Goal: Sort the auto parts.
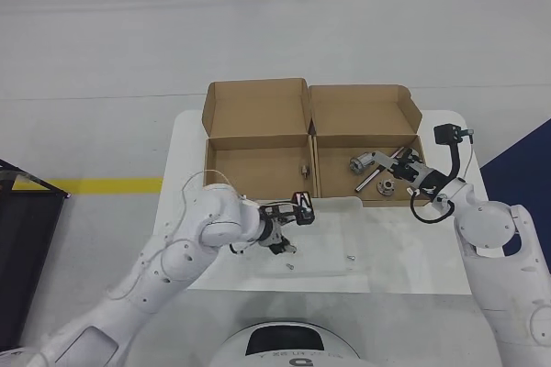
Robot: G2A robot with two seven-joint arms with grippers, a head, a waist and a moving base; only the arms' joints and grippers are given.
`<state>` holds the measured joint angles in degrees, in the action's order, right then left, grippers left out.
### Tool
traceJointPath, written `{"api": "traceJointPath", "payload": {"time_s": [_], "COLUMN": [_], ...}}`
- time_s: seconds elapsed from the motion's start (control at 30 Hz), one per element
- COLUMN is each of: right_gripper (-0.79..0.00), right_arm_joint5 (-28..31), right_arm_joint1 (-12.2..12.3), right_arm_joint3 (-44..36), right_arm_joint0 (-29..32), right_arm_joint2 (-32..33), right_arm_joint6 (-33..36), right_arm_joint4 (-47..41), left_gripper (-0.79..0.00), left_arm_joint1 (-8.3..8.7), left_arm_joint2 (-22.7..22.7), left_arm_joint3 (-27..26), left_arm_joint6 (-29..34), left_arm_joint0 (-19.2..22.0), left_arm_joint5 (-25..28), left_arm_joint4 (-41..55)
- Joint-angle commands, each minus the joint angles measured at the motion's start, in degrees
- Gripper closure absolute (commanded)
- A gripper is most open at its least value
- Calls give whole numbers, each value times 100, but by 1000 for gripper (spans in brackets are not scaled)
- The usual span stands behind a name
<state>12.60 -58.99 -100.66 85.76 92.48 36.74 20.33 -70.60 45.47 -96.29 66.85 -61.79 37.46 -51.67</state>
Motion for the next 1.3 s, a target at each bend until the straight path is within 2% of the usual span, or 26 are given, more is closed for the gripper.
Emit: {"api": "traceJointPath", "payload": {"time_s": [0.0, 0.13, 0.23, 0.47, 0.7, 0.9, 1.27], "right_gripper": [-785, -785, -785, -785, -785, -785, -785], "right_arm_joint5": [0, 0, 0, 0, 0, 0, 0], "right_arm_joint1": [0, 0, 0, 0, 0, 0, 0], "right_arm_joint3": [0, 0, 0, 0, 0, 0, 0], "right_arm_joint0": [0, 0, 0, 0, 0, 0, 0], "right_arm_joint2": [0, 0, 0, 0, 0, 0, 0], "right_arm_joint6": [0, 0, 0, 0, 0, 0, 0], "right_arm_joint4": [0, 0, 0, 0, 0, 0, 0], "left_gripper": [-511, -536, -514, -551, -486, -382, -354], "left_arm_joint1": [-7, -21, -10, 154, 238, 189, -47], "left_arm_joint2": [-230, -562, -848, -1588, -2043, -2258, -2619], "left_arm_joint3": [92, 267, 397, 598, 628, 742, 1023], "left_arm_joint6": [-7, -19, -41, -150, -57, 25, 133], "left_arm_joint0": [118, 310, 465, 984, 1307, 1488, 1661], "left_arm_joint5": [3, 16, 38, 147, 53, -29, -166], "left_arm_joint4": [-43, -30, 24, 241, 496, 636, 577]}}
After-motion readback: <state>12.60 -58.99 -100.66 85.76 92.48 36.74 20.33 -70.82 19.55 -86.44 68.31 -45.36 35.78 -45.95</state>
